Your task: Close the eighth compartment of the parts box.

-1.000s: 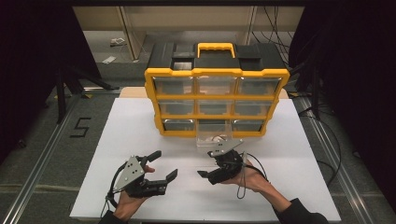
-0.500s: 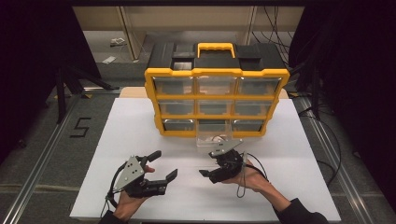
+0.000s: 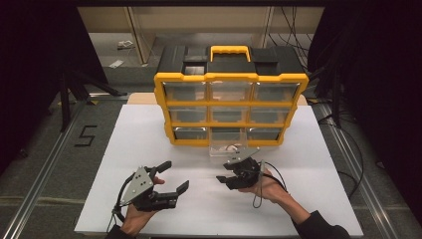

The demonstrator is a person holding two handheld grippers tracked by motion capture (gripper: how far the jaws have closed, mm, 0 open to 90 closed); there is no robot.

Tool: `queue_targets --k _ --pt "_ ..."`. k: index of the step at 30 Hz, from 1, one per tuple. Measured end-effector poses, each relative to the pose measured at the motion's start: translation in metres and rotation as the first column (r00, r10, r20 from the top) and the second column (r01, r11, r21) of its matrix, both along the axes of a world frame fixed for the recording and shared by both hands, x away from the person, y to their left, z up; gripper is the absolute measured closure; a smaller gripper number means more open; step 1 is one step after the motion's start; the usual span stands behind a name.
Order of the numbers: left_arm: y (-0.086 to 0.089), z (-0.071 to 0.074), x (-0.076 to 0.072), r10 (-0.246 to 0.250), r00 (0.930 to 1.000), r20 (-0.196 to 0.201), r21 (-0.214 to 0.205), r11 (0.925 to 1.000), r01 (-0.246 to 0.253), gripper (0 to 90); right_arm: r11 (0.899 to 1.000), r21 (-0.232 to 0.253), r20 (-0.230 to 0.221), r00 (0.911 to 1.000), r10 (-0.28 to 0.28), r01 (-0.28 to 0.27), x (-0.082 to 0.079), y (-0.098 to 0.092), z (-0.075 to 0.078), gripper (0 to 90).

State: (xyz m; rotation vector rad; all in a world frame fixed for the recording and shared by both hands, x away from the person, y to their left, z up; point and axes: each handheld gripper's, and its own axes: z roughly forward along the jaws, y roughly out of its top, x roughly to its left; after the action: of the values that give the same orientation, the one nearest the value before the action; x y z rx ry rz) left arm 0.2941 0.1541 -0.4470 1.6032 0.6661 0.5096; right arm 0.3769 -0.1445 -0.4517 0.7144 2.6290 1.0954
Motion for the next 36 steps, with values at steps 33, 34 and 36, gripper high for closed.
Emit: queue_targets --k 33,34,36 --pt "-0.001 0.000 0.000 0.000 1.0000 -0.003 0.001 1.0000 0.000 17.0 0.987 0.007 0.089 0.9828 -0.162 0.162 0.017 -0.015 0.000 90.0" --pt "-0.001 0.000 0.000 -0.001 1.0000 -0.003 0.002 1.0000 0.001 17.0 0.986 0.008 0.089 0.9821 -0.166 0.166 0.018 -0.015 0.000 90.0" --pt "-0.001 0.000 0.000 -0.001 1.0000 -0.001 0.003 1.0000 0.001 17.0 0.987 0.011 0.086 0.9830 -0.162 0.161 0.019 -0.015 0.000 90.0"
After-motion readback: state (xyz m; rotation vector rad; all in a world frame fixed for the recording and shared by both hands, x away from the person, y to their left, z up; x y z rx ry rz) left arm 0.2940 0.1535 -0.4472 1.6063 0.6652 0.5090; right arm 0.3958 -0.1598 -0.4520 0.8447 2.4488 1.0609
